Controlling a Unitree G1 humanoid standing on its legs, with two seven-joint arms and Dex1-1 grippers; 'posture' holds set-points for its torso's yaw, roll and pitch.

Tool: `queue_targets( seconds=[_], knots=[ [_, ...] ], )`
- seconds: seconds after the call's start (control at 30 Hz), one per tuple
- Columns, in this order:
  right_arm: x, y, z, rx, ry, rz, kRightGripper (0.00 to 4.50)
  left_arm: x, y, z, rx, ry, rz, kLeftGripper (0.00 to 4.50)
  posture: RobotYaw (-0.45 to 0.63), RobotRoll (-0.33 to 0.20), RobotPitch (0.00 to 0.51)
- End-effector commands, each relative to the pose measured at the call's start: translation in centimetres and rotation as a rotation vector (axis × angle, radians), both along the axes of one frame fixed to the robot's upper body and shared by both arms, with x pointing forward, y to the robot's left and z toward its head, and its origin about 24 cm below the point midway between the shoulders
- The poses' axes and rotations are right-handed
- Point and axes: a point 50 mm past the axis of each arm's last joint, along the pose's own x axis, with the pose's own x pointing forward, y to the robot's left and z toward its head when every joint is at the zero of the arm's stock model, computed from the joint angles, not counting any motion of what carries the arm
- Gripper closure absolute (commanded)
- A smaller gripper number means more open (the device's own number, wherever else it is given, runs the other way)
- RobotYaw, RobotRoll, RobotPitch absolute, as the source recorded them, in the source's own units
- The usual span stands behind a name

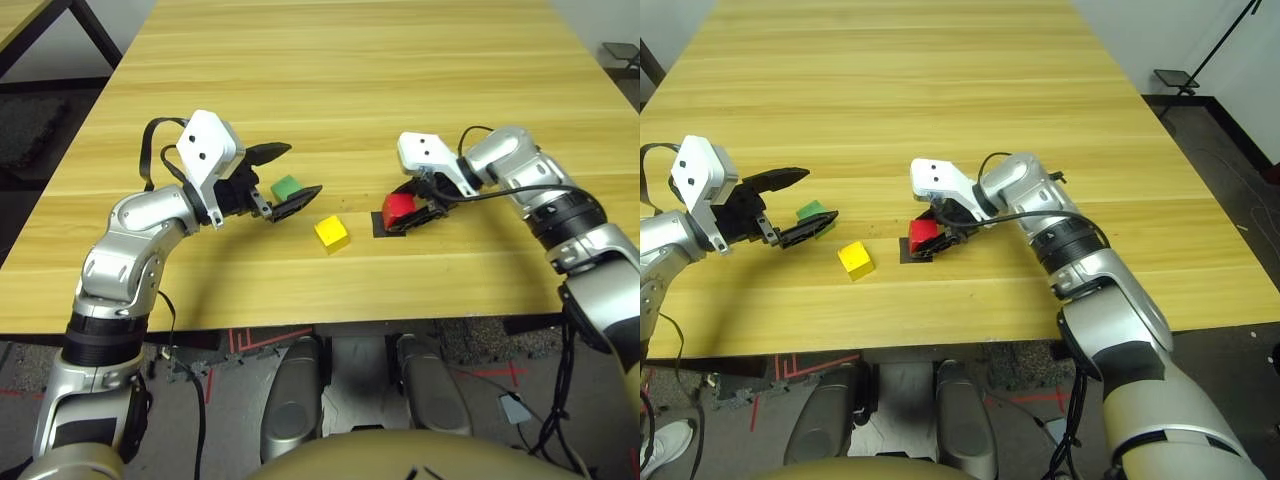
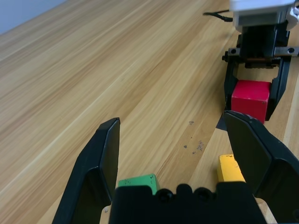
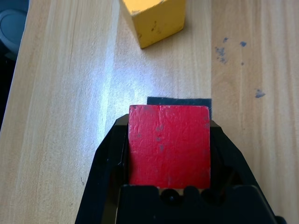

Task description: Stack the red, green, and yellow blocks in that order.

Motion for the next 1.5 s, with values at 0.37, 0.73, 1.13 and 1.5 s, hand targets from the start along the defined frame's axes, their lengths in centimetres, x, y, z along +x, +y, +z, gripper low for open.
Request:
queue_targets(
  seconds=[0.37, 0.73, 1.13, 1.5],
  knots=[
    [0.9, 0.7, 0.3, 0.001, -0.06, 0.01, 2.43, -0.8, 0.6, 0.0, 0.011, 0.004, 0.044, 0.0, 0.41, -0.166, 0.122],
    [0.9, 0.7, -0.4, 0.013, -0.062, -0.004, 2.43, -0.8, 0.4, -0.2, 0.012, 0.016, 0.044, 0.0, 0.4, -0.156, 0.139],
    [1.0, -1.0, 3.2, 0.072, -0.136, 0.019, 0.04, -0.1, 1.1, -1.6, 0.105, 0.096, 0.087, 0.0, 0.36, -0.125, 0.091],
    [-0.2, -6.3, 8.6, 0.122, -0.198, -0.141, 0.04, 2.6, 2.1, -3.4, 0.135, 0.117, 0.151, 0.0, 0.27, -0.108, 0.088]
  ],
)
